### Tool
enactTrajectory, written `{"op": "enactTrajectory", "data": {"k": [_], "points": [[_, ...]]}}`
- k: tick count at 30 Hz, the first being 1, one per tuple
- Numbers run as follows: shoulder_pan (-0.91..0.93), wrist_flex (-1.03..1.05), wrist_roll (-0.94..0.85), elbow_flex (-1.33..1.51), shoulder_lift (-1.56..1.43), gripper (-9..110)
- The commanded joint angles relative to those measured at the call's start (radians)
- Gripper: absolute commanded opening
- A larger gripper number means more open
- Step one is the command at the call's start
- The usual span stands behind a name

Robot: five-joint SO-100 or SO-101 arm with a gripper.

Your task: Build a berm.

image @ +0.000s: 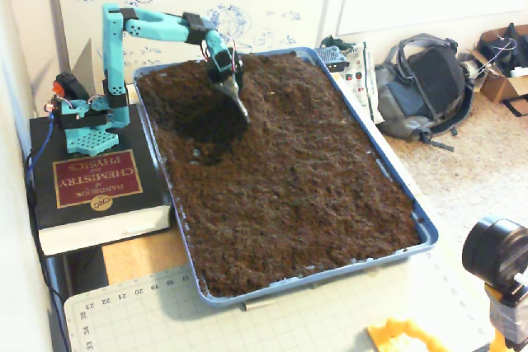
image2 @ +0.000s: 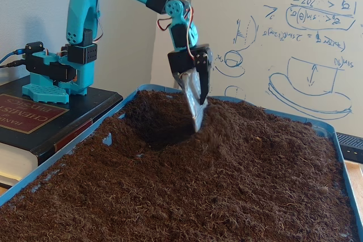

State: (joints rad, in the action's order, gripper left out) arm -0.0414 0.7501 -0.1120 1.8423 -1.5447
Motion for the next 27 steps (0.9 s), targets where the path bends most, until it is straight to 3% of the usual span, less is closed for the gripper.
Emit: {"op": "enactTrajectory", "data": {"k": [1, 10, 15, 21, 27], "points": [[-0.031, -0.017, 0.008, -0.080, -0.149, 0], [-0.064, 0.049, 0.003, -0.077, -0.276, 0], [-0.057, 0.270, -0.008, -0.025, -0.367, 0], [0.037, 0.520, -0.031, 0.077, -0.385, 0], [0.176, 0.509, -0.192, 0.172, -0.356, 0]]}}
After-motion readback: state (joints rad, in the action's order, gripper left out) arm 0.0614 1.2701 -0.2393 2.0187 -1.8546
